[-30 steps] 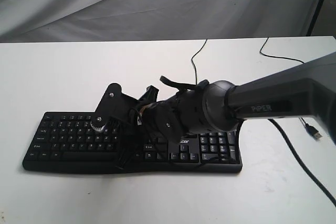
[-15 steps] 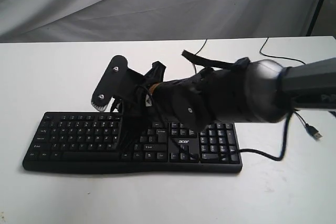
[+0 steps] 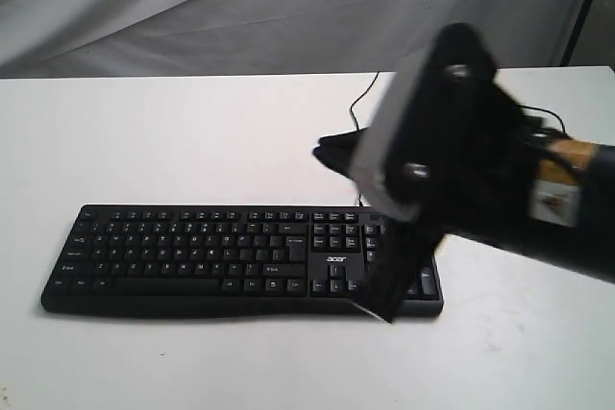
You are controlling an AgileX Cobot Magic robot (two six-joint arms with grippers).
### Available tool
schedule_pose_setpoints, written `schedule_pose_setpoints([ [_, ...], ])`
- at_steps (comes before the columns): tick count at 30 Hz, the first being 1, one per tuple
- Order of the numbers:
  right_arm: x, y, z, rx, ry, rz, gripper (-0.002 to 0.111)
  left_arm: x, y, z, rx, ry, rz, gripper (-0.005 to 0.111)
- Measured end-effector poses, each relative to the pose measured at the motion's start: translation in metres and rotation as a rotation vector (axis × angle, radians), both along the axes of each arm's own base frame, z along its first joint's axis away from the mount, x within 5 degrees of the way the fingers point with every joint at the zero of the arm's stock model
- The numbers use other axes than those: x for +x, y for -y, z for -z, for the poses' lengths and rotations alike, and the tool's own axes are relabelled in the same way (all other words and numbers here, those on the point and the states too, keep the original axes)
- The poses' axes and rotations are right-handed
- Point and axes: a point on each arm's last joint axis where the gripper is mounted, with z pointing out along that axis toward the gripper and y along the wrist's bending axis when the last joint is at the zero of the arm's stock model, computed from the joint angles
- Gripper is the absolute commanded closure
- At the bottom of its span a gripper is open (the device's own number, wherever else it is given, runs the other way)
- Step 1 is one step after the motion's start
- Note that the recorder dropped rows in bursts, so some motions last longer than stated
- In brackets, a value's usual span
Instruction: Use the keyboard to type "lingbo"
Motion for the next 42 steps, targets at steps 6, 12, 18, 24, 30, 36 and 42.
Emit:
schedule_pose_setpoints([
  [6, -0.060, 0.037, -0.015, 0.085, 0.140, 0.000, 0.108, 0.000, 0.000, 0.000, 0.000, 0.000, 0.000, 0.106],
  [12, -0.093, 0.057, -0.011, 0.150, 0.210, 0.005, 0.108, 0.000, 0.000, 0.000, 0.000, 0.000, 0.000, 0.106],
  [18, -0.105, 0.064, -0.013, 0.185, 0.255, 0.006, 0.108, 0.000, 0.000, 0.000, 0.000, 0.000, 0.000, 0.106],
  [24, -0.107, 0.065, -0.013, 0.251, 0.209, 0.023, 0.108, 0.000, 0.000, 0.000, 0.000, 0.000, 0.000, 0.106],
  [30, -0.107, 0.075, -0.007, 0.270, 0.122, 0.112, 0.108, 0.000, 0.000, 0.000, 0.000, 0.000, 0.000, 0.106],
  [36, -0.120, 0.102, 0.000, 0.286, 0.183, 0.300, 0.108, 0.000, 0.000, 0.000, 0.000, 0.000, 0.000, 0.106],
  [42, -0.154, 0.115, 0.017, 0.268, 0.197, 0.412, 0.108, 0.000, 0.000, 0.000, 0.000, 0.000, 0.000, 0.106],
])
